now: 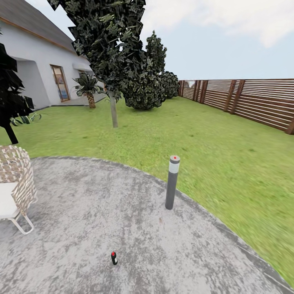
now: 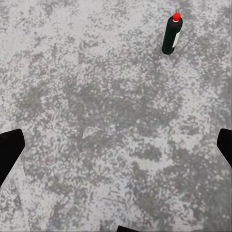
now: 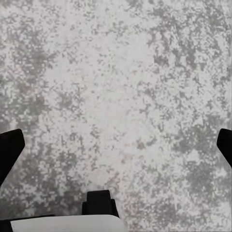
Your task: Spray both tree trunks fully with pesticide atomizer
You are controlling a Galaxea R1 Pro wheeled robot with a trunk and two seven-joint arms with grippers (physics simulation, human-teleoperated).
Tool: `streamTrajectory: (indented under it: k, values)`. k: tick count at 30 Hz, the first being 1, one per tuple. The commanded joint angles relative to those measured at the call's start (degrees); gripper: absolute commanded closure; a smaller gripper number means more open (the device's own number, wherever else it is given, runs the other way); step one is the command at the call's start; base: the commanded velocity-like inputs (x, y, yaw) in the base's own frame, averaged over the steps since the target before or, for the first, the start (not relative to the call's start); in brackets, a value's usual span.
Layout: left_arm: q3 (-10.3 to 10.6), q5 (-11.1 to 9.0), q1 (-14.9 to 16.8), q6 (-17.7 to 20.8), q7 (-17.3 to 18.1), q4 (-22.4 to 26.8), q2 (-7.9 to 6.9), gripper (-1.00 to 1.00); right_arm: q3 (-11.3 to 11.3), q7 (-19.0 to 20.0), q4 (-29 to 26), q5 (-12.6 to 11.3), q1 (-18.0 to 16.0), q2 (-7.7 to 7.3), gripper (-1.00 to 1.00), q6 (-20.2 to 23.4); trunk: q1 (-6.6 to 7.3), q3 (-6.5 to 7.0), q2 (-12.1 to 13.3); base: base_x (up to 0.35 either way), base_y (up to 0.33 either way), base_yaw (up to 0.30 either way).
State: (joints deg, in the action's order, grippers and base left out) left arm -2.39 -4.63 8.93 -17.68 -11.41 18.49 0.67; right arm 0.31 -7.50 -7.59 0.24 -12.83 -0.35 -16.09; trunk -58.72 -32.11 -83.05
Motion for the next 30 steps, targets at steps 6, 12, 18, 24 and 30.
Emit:
streamTrajectory:
  k: [6,12,18,24,30]
  values:
    - [-0.20,-0.47,0.03,-0.45,0.16,-0.08,0.03,-1.00,-0.03,-0.16,0.07,-0.15,-0.03,0.00,-1.00,-0.27,-0.01,-0.05,-0.02,0.145,0.002,0.000]
    - [-0.21,-0.47,0.03,-1.26,0.16,-0.70,-0.24,-1.00,-0.19,-0.22,2.23,-0.49,0.00,-0.03,-1.00,-0.40,-0.01,-0.05,-0.02,0.111,0.000,0.000]
    - [-0.22,-0.45,0.03,-2.25,0.16,-1.87,-1.38,-1.00,-0.23,-0.23,5.00,-0.64,0.00,-0.22,-1.00,-0.58,-0.01,-0.05,-0.02,0.022,0.000,0.000]
    - [-0.11,-0.39,0.03,-4.41,0.16,-4.58,-1.60,-1.00,-0.14,-0.17,5.47,-0.56,0.00,-0.13,-1.00,-0.60,-0.01,-0.05,-0.02,0.005,0.000,0.000]
    - [-0.06,-0.38,0.03,-4.94,0.16,-5.17,-1.60,-1.00,-0.10,-0.15,5.48,-0.38,0.00,-0.10,-1.00,-0.61,-0.01,-0.05,-0.02,0.165,-0.010,0.000]
